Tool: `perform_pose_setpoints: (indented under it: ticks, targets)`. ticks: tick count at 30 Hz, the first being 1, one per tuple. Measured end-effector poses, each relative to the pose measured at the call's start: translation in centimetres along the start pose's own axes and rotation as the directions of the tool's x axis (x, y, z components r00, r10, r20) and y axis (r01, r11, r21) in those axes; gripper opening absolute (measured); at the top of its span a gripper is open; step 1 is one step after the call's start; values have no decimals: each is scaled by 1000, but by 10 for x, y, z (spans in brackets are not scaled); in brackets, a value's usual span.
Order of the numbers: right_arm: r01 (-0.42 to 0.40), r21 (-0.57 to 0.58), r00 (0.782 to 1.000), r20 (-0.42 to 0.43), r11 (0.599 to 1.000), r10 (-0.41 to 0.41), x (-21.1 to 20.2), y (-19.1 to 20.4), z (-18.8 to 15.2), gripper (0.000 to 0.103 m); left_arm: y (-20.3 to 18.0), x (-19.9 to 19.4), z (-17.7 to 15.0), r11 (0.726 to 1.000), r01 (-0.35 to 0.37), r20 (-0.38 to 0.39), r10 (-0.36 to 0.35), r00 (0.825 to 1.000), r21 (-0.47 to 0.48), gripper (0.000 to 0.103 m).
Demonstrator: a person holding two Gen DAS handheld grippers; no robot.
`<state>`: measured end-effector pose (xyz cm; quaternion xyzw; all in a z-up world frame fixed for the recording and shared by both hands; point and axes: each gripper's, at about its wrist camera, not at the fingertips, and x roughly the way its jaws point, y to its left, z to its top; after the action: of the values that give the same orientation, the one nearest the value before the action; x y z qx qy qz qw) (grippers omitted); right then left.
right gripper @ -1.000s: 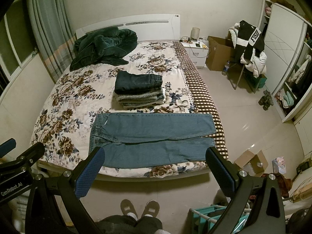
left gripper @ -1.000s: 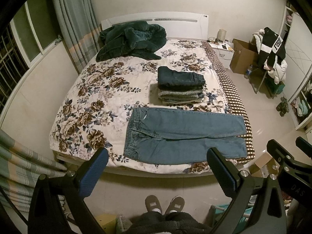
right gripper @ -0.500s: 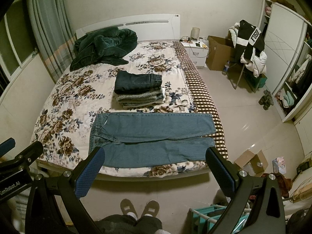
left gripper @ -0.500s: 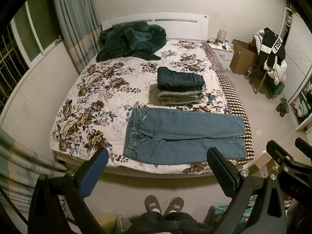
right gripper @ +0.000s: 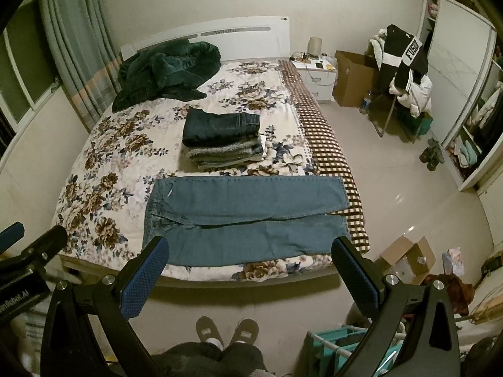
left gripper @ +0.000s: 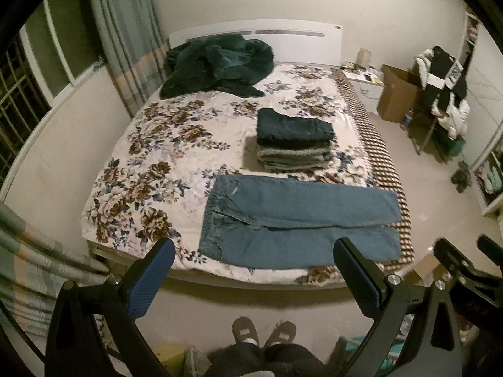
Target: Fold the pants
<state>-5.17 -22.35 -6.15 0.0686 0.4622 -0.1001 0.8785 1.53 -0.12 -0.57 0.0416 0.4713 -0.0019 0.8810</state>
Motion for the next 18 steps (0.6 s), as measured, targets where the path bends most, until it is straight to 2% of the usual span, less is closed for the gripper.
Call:
perform_pose_setpoints:
  ticks: [4,9,18]
  targets:
    - [23,13,1000,-11,1000,-23,36,-21,7,103,-10,29,16,998,-61,1,61,998,-24,103]
    - [62,43,998,-36,997,-61,98,-38,25,103,-11,95,40,988,-150,-20,150,989,-35,103]
    - [110,97,984,-152,989,-94,247,-63,70,103,-5,227,85,978,-205,-168,196,966,-36,103]
